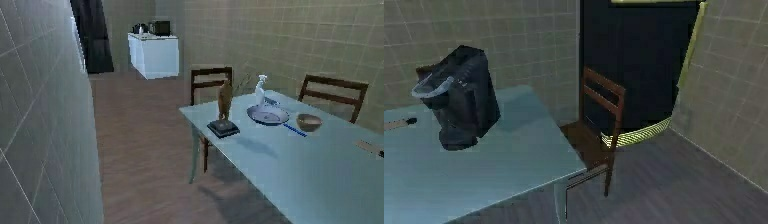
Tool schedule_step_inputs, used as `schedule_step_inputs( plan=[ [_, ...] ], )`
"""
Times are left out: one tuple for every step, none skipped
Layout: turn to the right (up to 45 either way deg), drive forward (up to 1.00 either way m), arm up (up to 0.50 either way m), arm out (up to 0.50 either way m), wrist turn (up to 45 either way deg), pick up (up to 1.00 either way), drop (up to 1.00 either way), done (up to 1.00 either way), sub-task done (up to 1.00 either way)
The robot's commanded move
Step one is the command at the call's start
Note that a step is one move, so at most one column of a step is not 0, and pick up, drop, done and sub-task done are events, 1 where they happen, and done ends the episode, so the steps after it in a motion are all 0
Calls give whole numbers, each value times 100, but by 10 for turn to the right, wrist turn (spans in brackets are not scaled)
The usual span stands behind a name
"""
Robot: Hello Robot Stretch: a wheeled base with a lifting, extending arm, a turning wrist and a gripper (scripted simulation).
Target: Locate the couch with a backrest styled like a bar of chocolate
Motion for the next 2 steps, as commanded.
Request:
schedule_step_inputs(
  plan=[
    [-240,0,0,0,0,0,0,0,0],
    [0,100,0,0,0,0,0,0,0]
  ],
)
